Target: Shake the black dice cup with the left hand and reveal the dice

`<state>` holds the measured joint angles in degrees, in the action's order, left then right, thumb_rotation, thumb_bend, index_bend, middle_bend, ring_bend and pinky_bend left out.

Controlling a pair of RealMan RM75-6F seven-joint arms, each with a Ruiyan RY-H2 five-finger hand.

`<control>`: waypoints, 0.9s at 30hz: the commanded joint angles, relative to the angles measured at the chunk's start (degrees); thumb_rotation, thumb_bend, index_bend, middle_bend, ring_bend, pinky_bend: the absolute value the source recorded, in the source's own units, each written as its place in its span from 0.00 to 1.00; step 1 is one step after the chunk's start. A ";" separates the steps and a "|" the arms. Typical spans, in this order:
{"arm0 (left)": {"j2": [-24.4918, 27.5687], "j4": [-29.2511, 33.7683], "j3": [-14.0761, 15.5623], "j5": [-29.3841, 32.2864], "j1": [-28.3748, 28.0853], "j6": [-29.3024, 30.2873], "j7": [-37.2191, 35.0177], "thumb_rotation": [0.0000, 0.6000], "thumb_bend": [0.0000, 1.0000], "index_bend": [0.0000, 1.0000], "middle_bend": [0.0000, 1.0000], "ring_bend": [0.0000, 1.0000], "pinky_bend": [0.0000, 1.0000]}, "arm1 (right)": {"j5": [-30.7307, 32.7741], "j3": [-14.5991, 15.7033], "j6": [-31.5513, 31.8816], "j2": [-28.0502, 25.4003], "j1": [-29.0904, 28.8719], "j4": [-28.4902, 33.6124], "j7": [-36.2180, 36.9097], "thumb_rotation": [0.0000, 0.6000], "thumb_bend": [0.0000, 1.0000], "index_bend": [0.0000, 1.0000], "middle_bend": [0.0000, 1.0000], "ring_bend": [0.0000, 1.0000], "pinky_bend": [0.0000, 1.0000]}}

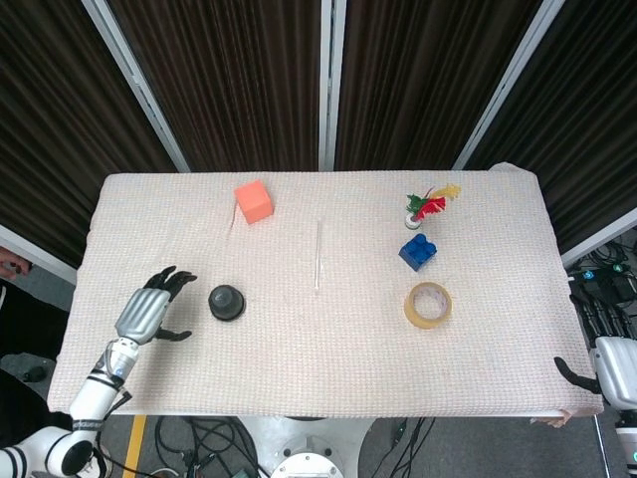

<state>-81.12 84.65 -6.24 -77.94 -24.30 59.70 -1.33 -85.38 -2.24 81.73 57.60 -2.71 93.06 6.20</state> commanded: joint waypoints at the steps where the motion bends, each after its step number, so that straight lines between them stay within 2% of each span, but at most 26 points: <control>1: -2.18 -1.97 -0.66 1.46 -2.00 -2.76 -1.45 1.00 0.00 0.14 0.12 0.01 0.12 | -0.08 0.11 -0.34 0.18 -0.24 0.24 -0.50 1.00 0.16 0.00 0.00 0.00 0.00; 7: -4.48 -4.05 -0.83 1.96 -3.86 -4.75 -2.81 1.00 0.00 0.14 0.12 0.01 0.12 | -0.13 0.33 -0.97 0.56 -0.60 0.48 -1.55 1.00 0.16 0.00 0.00 0.00 0.00; 17: -5.53 -4.61 -0.71 2.38 -5.79 -6.52 -3.65 1.00 0.00 0.14 0.12 0.01 0.12 | 0.07 0.43 -1.13 0.94 -0.74 0.28 -2.06 1.00 0.16 0.00 0.00 0.00 0.00; 27: -8.86 -9.21 -0.54 3.39 -8.14 -9.70 -5.38 1.00 0.00 0.14 0.12 0.01 0.12 | 0.53 0.38 -1.15 0.93 -0.73 0.08 -2.00 1.00 0.16 0.00 0.00 0.00 0.00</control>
<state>-89.48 76.05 -6.86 -74.63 -32.08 50.38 -6.51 -84.87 -1.87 80.59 58.53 -3.43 93.16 4.20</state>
